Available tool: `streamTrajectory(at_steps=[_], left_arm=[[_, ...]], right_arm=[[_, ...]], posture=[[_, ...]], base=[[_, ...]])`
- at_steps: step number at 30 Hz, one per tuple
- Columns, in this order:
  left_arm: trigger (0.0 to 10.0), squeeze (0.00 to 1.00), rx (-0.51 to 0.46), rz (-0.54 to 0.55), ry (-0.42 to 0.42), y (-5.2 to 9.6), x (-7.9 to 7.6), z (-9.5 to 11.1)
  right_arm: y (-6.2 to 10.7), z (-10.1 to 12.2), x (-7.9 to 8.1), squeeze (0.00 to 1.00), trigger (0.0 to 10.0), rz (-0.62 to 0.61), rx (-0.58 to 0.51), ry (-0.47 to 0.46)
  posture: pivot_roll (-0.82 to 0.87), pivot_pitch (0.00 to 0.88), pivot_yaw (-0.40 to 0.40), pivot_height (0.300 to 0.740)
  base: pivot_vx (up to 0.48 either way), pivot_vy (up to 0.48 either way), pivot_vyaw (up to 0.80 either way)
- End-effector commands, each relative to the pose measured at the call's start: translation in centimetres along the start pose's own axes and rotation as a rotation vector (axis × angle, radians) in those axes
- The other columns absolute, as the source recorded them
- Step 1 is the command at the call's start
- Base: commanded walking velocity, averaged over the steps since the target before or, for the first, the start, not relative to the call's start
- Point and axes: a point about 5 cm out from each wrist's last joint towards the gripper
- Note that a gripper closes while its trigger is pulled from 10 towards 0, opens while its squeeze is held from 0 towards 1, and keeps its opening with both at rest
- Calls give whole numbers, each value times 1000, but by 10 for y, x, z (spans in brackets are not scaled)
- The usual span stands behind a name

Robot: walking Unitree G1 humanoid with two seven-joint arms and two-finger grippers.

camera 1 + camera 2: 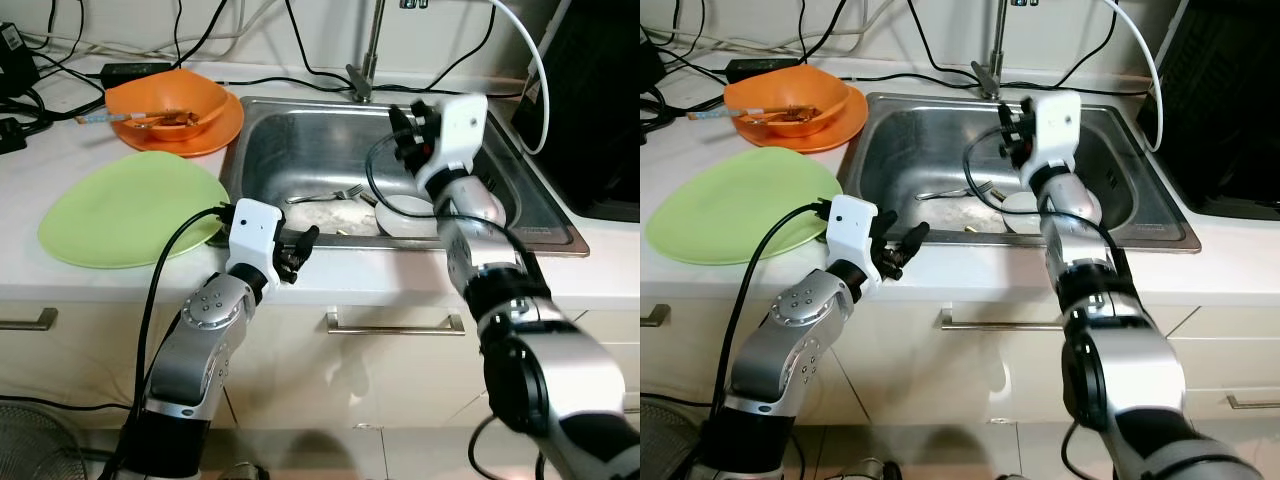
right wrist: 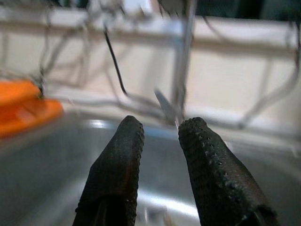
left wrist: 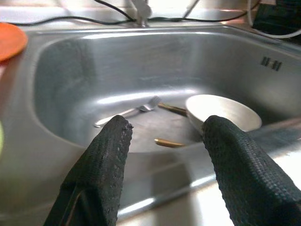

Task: Kitchen organization

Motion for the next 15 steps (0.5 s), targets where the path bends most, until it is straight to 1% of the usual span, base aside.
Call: streamTrajectory(at_steps=[1,2,4,8,10,15], left_arm=[[10000,0,-27,21,-8,-2,4,4],[10000,0,-27,21,-8,-2,4,4],[10000,0,-47,34,-9,-1,7,7],[10000,0,-60,41,-14,-1,9,9],[10000,0,-90,45,-6,-1,8,10],[10000,0,-110,54,7,-1,9,10]], right_arm=[[5,2,-3,0,10000,-12,-36,-18],[5,2,-3,0,10000,-12,-36,-18],[18,-9,-3,0,10000,-29,-27,-39],[24,-14,-4,0,10000,-55,-12,-55],[31,-16,-2,0,10000,-76,-12,-83],[36,-18,4,0,10000,-60,-4,-90]], posture=[[1,40,-21,740],[1,40,-21,740],[-4,43,-15,740],[-7,43,-10,740],[-8,45,-7,740],[-10,47,-6,740]], base=[[0,0,0],[0,0,0],[0,0,0],[0,0,0],[0,0,0],[0,0,0]])
Point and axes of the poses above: a point about 5 cm out from each wrist's last joint towards the gripper, its own y axis pointing back from the gripper into the wrist, its own z axis along the axis of the wrist's last joint, x = y × z, and after that the axes turned 10 degrees about y, right-handed
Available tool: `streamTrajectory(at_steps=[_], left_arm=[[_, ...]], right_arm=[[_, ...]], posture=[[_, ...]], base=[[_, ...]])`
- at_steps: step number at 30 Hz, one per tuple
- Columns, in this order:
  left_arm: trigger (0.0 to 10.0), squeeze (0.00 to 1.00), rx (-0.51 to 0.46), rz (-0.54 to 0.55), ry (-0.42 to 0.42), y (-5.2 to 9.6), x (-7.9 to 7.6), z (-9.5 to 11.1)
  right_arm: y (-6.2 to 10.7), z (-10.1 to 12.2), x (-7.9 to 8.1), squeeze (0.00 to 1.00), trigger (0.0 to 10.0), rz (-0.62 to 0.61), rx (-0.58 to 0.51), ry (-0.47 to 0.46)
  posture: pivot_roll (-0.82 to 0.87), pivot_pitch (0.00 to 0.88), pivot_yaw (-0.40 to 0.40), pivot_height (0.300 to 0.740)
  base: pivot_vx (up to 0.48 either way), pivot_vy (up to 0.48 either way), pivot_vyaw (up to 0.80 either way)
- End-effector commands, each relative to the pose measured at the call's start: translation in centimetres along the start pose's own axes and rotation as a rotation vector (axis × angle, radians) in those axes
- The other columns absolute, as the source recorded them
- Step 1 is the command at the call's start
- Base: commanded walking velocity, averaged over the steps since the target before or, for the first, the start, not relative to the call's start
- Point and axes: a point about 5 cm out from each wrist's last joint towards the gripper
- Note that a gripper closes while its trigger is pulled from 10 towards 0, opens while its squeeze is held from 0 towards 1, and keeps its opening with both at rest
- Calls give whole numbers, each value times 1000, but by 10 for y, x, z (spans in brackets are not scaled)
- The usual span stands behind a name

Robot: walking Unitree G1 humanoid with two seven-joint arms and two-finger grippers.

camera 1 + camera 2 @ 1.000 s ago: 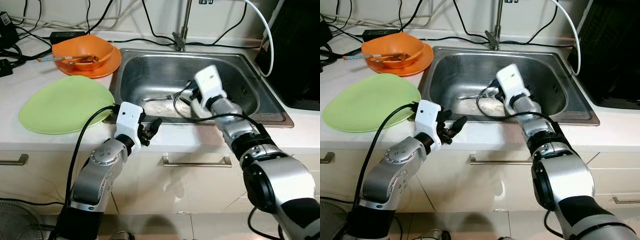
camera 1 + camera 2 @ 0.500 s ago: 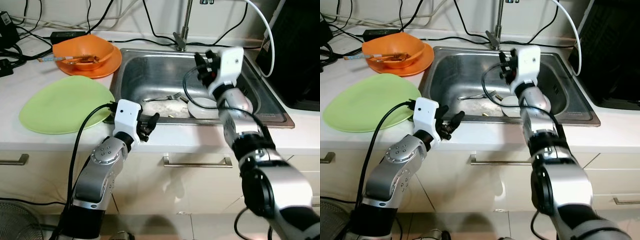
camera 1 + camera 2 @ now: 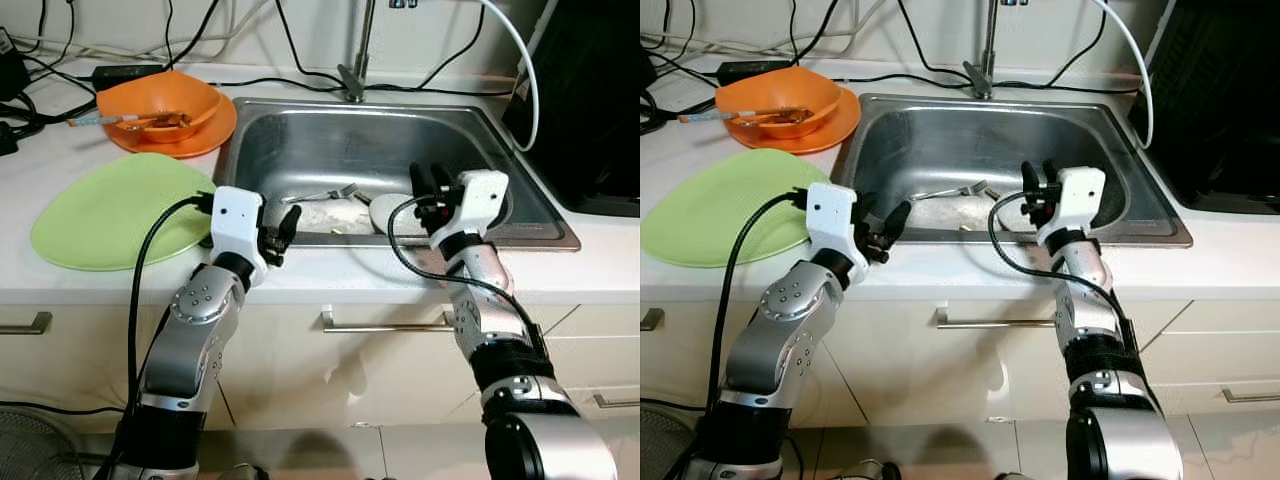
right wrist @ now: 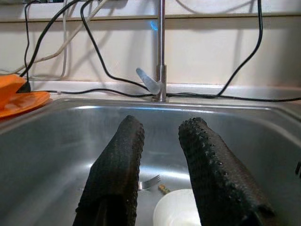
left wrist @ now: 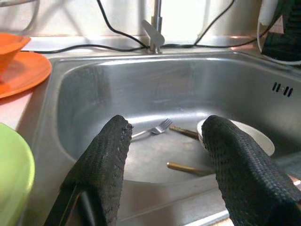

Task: Kitchen organization

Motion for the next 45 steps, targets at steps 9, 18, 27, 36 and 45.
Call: streamTrajectory(at_steps=[9,18,27,36,45], left_arm=[[10000,0,-125,85,-23,1,16,19],[10000,0,-304,270,-60,32,66,68],[10000,0,-260,478,-161,70,109,69],[10000,1000,-255,531,-72,91,120,66],[10000,1000,-264,440,106,101,111,54]], right_arm=[[11,-8,21,0,10000,16,30,-75],[16,-17,36,0,10000,51,78,-101],[15,-21,45,0,10000,78,103,-116],[14,-21,47,0,10000,91,108,-120],[15,-23,42,0,10000,80,116,-111]], posture=[[1,55,-5,740],[36,54,-15,740],[63,49,-23,740],[73,44,-32,740],[72,60,-35,740]], base=[[0,0,0],[0,0,0],[0,0,0],[0,0,0],[0,0,0]])
Point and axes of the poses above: a point about 5 cm out from each wrist's last joint towards the gripper, its own y axis pointing back from the gripper into the wrist, its own z axis along the axis of the wrist's last joint, x = y × z, and after that the axes turned 10 degrees about y, right-handed
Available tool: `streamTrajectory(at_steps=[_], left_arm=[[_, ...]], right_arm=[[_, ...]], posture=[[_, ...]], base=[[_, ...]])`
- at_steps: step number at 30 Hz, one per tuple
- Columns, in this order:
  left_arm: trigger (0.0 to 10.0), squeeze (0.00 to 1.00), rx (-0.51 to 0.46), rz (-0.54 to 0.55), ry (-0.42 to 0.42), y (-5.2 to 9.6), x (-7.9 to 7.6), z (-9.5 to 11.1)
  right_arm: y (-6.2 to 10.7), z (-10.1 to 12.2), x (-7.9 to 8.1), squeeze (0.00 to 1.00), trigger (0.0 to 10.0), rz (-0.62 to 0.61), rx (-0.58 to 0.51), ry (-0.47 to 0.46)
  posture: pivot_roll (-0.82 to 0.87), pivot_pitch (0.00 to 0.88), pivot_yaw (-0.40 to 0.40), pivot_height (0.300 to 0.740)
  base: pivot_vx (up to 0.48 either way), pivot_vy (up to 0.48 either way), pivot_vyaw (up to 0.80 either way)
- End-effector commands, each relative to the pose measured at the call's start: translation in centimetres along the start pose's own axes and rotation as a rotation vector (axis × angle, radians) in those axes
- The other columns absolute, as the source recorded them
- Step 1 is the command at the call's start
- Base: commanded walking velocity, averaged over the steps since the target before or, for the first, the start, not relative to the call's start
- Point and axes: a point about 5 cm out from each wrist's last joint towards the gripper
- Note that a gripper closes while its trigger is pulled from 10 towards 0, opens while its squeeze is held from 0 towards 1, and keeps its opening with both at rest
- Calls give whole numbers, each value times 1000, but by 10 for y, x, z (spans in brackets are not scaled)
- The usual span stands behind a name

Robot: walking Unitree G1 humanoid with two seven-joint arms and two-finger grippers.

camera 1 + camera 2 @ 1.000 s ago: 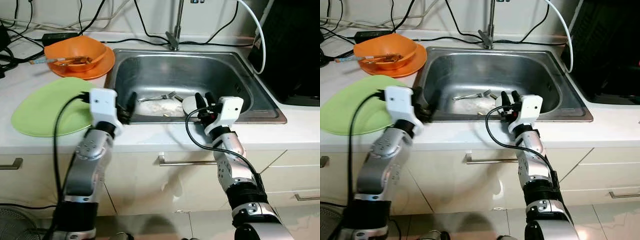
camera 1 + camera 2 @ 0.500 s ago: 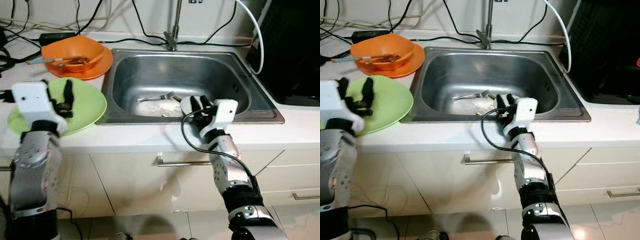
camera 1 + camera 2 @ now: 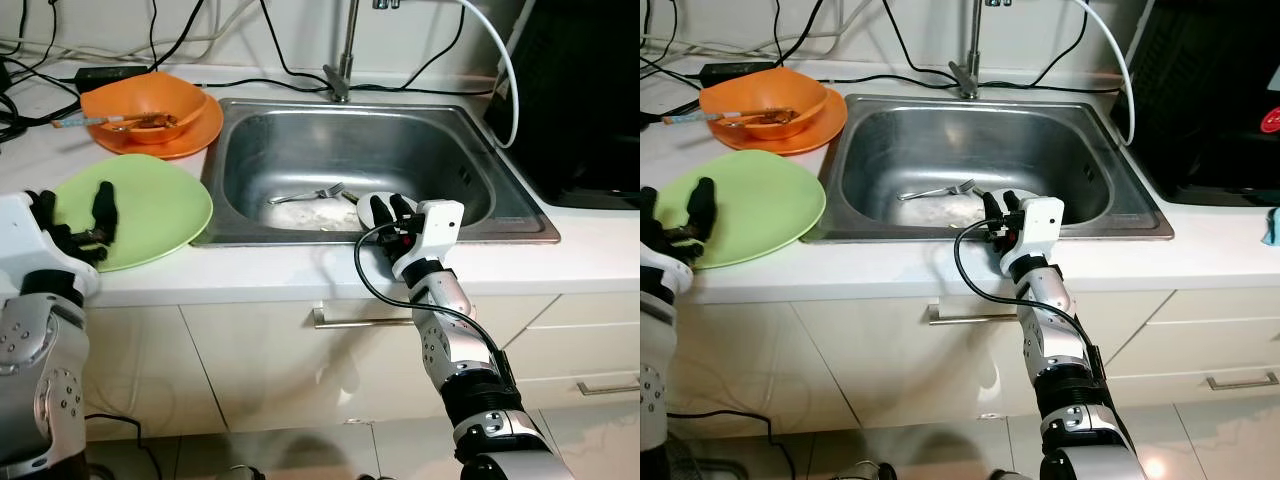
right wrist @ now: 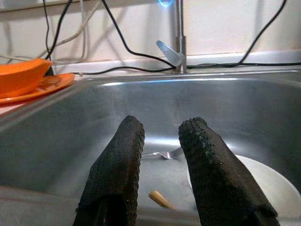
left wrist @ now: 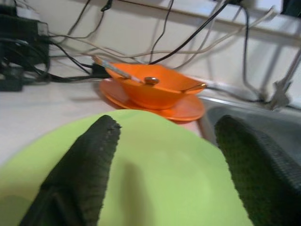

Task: Kitchen organization

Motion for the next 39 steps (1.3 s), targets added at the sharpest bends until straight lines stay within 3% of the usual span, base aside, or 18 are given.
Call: streamTrajectory(at_steps=[1,8,9,14,15,16,26,39], left_arm=[[10000,1000,-9,6,2,4,2,5],[10000,1000,-2,6,-35,5,3,7],[10000,0,-4,11,-76,3,1,7],[10000,0,-26,9,-150,-3,-9,6],[10000,0,-31,-6,-216,-7,-15,6],[10000,0,-26,-28,-226,-8,-21,4],[10000,0,-44,-106,-226,-15,-55,-7],[10000,0,-25,-118,-224,-11,-54,-21]], right_arm=[[3,-7,-4,0,10000,-11,39,-1],[3,-8,-5,0,10000,-14,46,-2],[3,-8,-6,0,10000,-17,47,-2],[2,-8,-8,0,10000,-24,48,-2],[2,-8,-9,0,10000,-29,48,-1],[2,-7,-10,0,10000,-32,48,-1],[5,-9,-14,0,10000,-50,49,-3],[3,5,-28,0,10000,-94,-13,21]], posture=[[74,62,-35,740],[76,65,-36,740],[76,71,-35,740],[73,71,-34,740],[66,71,-31,740],[66,71,-31,740],[49,72,-18,740],[42,75,-16,740]], base=[[0,0,0],[0,0,0],[0,0,0],[0,0,0],[0,0,0],[0,0,0],[0,0,0],[0,0,0]])
Point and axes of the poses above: a point about 5 cm out from each wrist's last joint towards the gripper, its own y axis pointing back from the gripper into the wrist, its own z axis along the axis of the wrist's last joint, x = y × z, and after that the axes turned 10 degrees about y, right-handed
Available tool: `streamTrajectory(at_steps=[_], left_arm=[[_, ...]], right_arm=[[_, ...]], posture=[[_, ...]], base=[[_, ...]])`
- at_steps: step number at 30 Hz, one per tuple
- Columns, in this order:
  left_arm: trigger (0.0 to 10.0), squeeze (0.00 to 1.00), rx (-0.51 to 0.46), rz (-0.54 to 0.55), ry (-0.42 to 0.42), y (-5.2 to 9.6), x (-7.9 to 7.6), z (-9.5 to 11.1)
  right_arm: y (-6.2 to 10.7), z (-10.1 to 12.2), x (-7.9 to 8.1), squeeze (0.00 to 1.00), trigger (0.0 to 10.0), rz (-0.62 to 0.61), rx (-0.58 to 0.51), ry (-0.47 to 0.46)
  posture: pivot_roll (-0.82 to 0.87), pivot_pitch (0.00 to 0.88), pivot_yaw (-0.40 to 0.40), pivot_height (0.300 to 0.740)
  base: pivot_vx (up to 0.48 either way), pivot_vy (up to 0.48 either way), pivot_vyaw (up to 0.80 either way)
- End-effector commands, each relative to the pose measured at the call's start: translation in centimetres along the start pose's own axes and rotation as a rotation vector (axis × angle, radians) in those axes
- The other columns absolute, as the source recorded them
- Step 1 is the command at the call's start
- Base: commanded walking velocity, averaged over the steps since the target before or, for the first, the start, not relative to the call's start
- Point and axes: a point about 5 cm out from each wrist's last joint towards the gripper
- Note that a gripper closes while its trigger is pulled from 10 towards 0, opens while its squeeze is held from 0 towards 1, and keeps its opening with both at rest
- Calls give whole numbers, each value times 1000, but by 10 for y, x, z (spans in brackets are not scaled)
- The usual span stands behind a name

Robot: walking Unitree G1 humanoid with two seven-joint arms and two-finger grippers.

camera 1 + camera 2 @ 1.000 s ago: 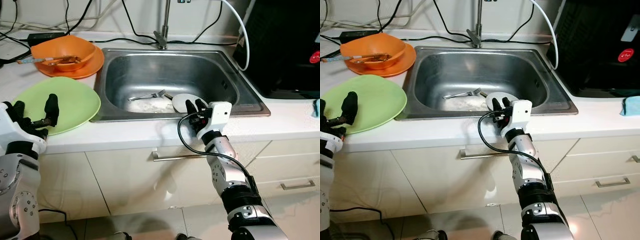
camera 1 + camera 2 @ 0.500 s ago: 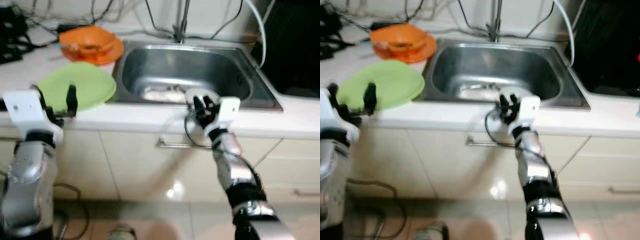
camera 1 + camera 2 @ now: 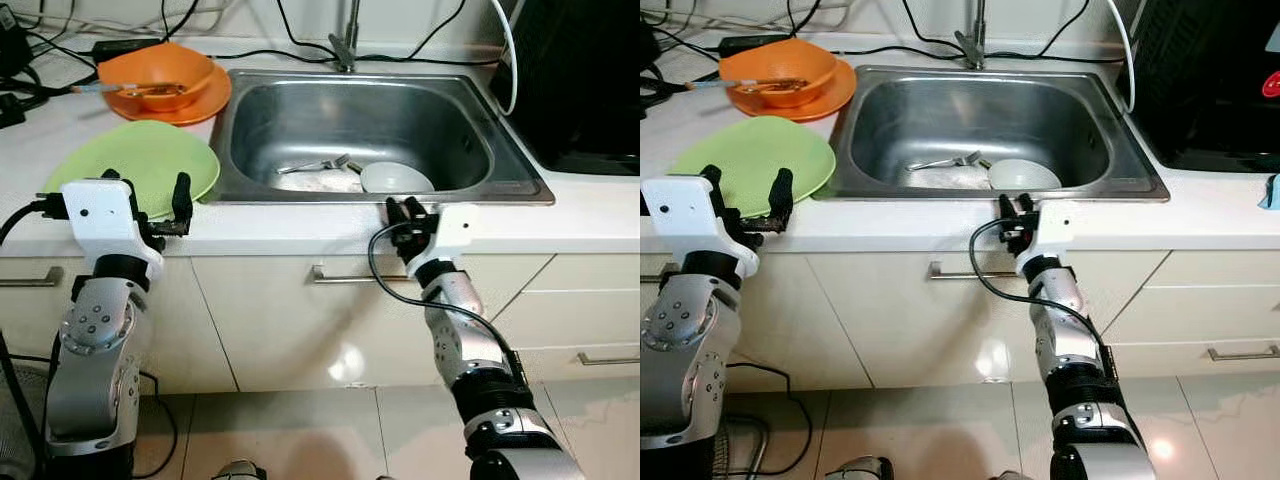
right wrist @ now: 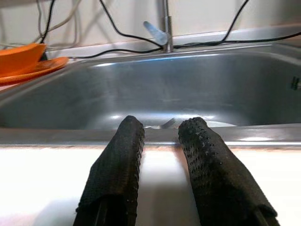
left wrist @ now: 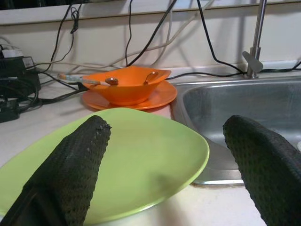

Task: Kitchen organization

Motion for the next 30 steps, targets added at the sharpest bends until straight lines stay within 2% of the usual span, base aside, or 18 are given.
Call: streamTrajectory(at_steps=[1,3,4,5,6,7,9,15,16,19,21,25,30], left_arm=[[10000,0,10,-3,1,3,-1,-5],[10000,0,14,1,2,4,1,-6],[10000,0,17,27,12,7,9,-7],[10000,0,17,27,12,7,9,-7],[10000,0,2,95,19,10,26,-2],[10000,0,2,95,19,10,26,-2],[10000,0,-25,183,26,17,43,4],[10000,0,2,241,41,26,48,-4],[10000,1000,33,284,136,28,52,-11],[10000,1000,52,283,292,27,50,-16],[10000,1000,52,283,292,27,50,-16],[10000,1000,60,262,413,22,45,-17],[10000,1000,72,311,488,19,51,-15]], right_arm=[[-2,5,-4,0,10000,-18,-19,-6],[-2,5,-5,0,10000,-18,-19,-5],[-2,5,-5,0,10000,-17,-18,-3],[-2,5,-5,0,10000,-17,-18,-3],[-2,5,-5,0,10000,-16,-16,-2],[-2,5,-5,0,10000,-16,-16,-2],[-2,2,-3,0,10000,-10,-7,-4],[-3,1,1,0,10000,3,1,-8],[-2,0,2,0,10000,10,7,-8],[-2,-1,3,0,10000,15,9,-9],[-2,-1,3,0,10000,15,9,-9],[-1,-1,1,0,10000,12,10,-5],[-1,-1,0,0,10000,10,14,-1]], posture=[[42,75,-16,740],[42,74,-18,740],[41,74,-18,740],[41,74,-18,740],[50,77,-24,740],[50,77,-24,740],[54,78,-26,740],[62,80,-27,740],[70,84,-33,740],[66,84,-32,740],[66,84,-32,740],[59,84,-30,740],[59,82,-30,740]], base=[[0,0,0],[0,0,0],[0,0,0],[0,0,0],[0,0,0],[0,0,0],[0,0,0],[0,0,0],[0,0,0],[0,0,0],[0,0,0],[0,0,0],[0,0,0]])
Point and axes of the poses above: a point about 5 cm out from each wrist's last joint towards the gripper, its own y axis pointing back from the gripper into the wrist, its own z axis along the axis of the wrist's last joint, x = y × z, and after that the axes turned 10 degrees about y, right-handed
